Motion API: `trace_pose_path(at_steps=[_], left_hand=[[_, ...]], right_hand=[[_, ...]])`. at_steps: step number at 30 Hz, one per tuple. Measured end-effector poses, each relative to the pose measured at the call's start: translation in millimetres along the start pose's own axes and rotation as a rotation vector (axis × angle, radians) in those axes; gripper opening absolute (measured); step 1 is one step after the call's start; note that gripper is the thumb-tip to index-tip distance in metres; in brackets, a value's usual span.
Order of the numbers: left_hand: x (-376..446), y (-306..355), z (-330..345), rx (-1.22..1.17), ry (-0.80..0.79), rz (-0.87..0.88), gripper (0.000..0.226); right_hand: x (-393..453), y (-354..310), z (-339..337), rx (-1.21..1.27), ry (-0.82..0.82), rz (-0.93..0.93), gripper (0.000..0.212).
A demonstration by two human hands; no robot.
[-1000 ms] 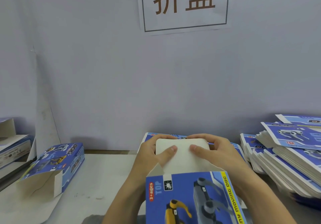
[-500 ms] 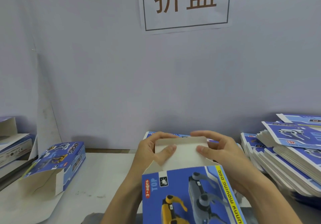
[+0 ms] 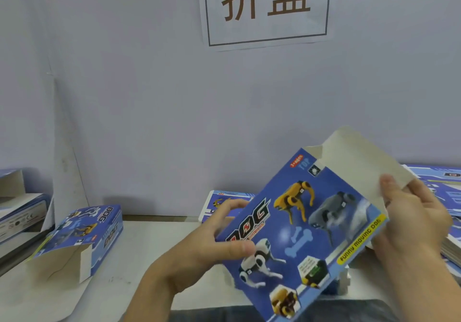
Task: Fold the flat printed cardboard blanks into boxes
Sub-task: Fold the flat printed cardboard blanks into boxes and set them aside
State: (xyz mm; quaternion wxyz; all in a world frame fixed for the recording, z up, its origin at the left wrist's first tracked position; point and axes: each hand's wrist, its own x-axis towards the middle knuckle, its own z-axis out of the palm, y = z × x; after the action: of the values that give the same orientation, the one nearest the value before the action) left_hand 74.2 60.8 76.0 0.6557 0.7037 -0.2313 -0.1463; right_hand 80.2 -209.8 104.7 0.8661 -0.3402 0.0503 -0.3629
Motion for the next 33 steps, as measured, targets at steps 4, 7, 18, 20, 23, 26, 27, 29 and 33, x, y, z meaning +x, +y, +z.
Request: trace_pose_path(at_steps=[4,7,18,20,23,26,27,29,33], left_hand=[[-6.3,2.8,2.0,-0.163,0.105,0.141,0.053],[2.0,-0.1,1.7,-0.312,0.281,0.264,0.053],[-16.3,7.2,-24.1,-0.126,0.115,0.312,0.063],[-17.5,20.0,-31.8,-0.462,0.338,0.538,0.065],[-29.3,26.8,-53.5,-0.759,0.652,0.617,0.118],[-24.3,13.7,-49.0,-0.636,0.667,0.406,0.067],[-17.1,8.2,-41.3,-0.527,0.657,0.318,0.049],[-1.7,-5.4,-25.3,-0.102,0.625,0.178,0.034],[21.8,-43.8,1.6,0.719,0.350,-0.088,0.062]], right_hand=[[-2.4,2.0,1.6,0.184,-0.092,0.062,0.022],[-4.8,11.3,-4.9,0.156,-0.051,0.221,0.033],[-11.9,46.2,-18.0,-0.059,-0.046,0.394,0.029],[-11.7,46.2,-19.8,-0.107,-0.032,0.426,0.030],[-12.7,46.0,-18.1,-0.122,-0.058,0.399,0.030],[-13.3,50.9,-15.9,-0.337,-0.140,0.332,0.027],[-13.6,52.9,-15.0,-0.475,-0.196,0.284,0.027],[-16.6,57.1,-13.1,-0.749,-0.365,0.162,0.024],[-30.1,67.6,-17.0,-1.322,-0.954,0.070,0.043]])
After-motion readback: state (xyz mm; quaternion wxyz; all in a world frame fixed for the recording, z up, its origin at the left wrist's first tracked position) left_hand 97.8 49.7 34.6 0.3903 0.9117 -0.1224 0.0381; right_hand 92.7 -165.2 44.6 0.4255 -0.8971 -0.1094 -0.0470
